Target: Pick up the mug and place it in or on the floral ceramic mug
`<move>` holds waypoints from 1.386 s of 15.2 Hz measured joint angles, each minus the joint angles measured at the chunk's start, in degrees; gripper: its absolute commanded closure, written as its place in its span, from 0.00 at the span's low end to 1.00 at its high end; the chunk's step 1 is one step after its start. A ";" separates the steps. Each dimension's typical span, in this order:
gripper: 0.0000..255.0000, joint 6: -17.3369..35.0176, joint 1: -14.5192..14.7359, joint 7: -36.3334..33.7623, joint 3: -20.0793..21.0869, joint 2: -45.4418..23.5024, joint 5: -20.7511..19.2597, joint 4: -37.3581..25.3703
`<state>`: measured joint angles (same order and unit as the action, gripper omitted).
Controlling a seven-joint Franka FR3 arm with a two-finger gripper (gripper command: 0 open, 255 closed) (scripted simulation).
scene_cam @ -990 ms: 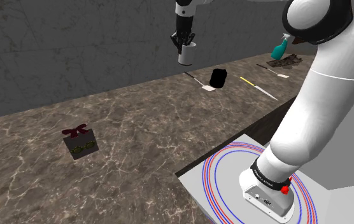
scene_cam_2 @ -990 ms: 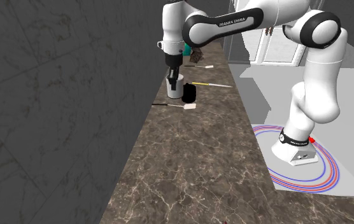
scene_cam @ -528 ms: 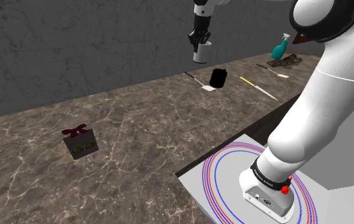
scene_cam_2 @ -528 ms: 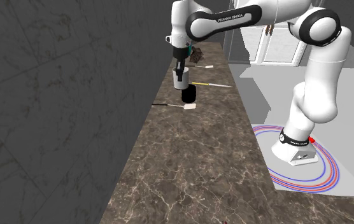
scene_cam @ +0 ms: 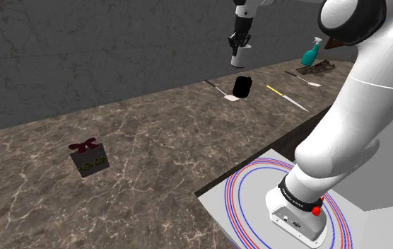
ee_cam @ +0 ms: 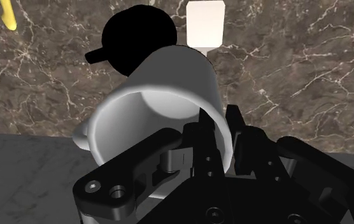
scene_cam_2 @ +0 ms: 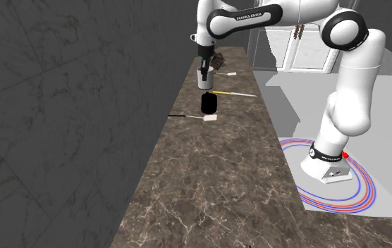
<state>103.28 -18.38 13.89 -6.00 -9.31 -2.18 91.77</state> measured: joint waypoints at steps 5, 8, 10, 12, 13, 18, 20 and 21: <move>1.00 -0.64 -3.95 6.66 -2.57 -2.15 1.05 -3.07; 1.00 -1.23 -5.81 9.63 -3.63 -3.73 1.66 -5.37; 1.00 0.13 -6.09 10.10 -3.79 -3.85 1.73 -4.09; 1.00 1.53 -6.13 10.14 -3.79 -4.10 1.77 -2.94; 1.00 2.27 -6.15 10.18 -3.80 -4.09 1.77 -2.20; 1.00 5.89 -6.04 9.95 -3.71 -4.56 1.80 0.97; 1.00 7.41 -6.09 10.01 -3.73 -4.65 1.83 2.39; 1.00 8.31 -6.04 9.94 -3.71 -4.58 1.80 3.38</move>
<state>111.59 -24.43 23.84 -9.71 -13.89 -0.38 95.15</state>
